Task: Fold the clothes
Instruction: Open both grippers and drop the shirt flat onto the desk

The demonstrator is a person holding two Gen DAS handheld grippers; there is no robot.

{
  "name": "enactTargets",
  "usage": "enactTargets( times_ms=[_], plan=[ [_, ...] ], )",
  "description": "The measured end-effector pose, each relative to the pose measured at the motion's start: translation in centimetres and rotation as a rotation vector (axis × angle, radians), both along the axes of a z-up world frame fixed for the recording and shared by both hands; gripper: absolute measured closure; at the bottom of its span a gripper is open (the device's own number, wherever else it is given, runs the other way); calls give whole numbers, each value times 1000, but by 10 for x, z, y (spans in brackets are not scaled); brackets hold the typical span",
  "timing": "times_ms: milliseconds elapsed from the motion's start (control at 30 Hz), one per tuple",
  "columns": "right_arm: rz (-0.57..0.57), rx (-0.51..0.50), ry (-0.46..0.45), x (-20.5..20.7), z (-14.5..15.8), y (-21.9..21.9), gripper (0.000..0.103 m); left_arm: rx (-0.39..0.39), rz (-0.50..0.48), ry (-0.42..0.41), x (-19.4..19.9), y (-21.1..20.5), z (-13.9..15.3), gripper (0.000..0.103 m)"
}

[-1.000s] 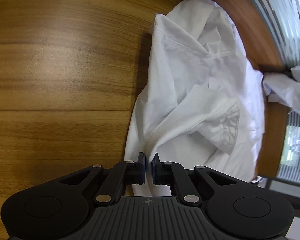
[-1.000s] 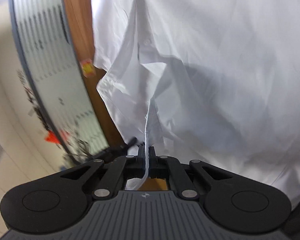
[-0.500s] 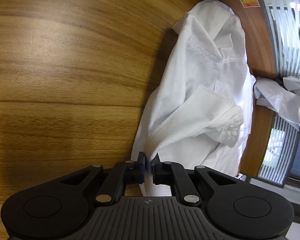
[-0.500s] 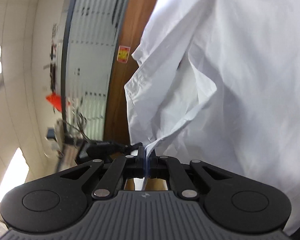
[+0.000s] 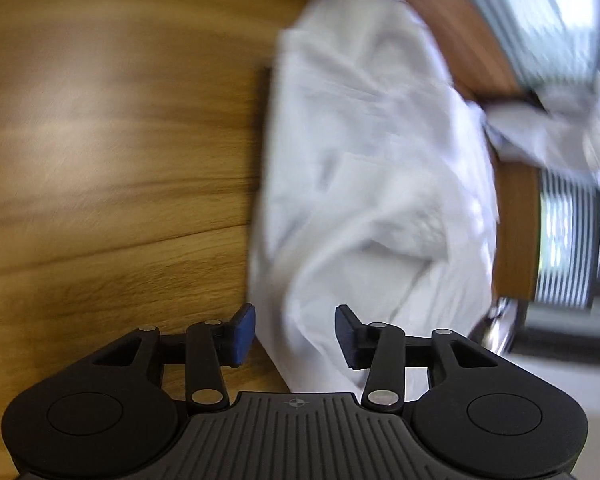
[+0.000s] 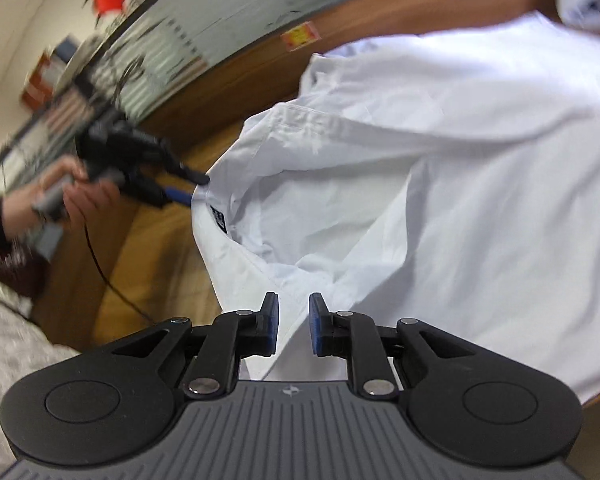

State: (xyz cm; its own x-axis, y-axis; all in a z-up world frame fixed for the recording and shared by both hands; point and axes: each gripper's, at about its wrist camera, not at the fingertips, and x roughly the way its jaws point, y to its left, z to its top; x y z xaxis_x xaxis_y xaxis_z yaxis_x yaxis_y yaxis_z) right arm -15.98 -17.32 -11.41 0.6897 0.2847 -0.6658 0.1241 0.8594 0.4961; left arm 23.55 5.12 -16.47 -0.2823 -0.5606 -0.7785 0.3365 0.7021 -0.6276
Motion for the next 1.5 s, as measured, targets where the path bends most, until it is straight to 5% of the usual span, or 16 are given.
enactTargets(
  times_ms=[200,467,733,1133,1500],
  plan=[
    [12,-41,14,3,16,0,82,14,-328,-221,-36,-36,43,42],
    [-44,-35,10,1,25,10,68,60,-771,-540,-98,-46,75,35],
    [-234,-13,156,-19,5,0,66,47,-1099,-739,-169,-51,81,32],
    [-354,54,207,-41,-15,2,58,54,-1346,-985,-237,-62,53,29],
    [-376,62,212,-41,-18,5,55,-40,-1369,-969,-250,-78,22,29]
  ],
)
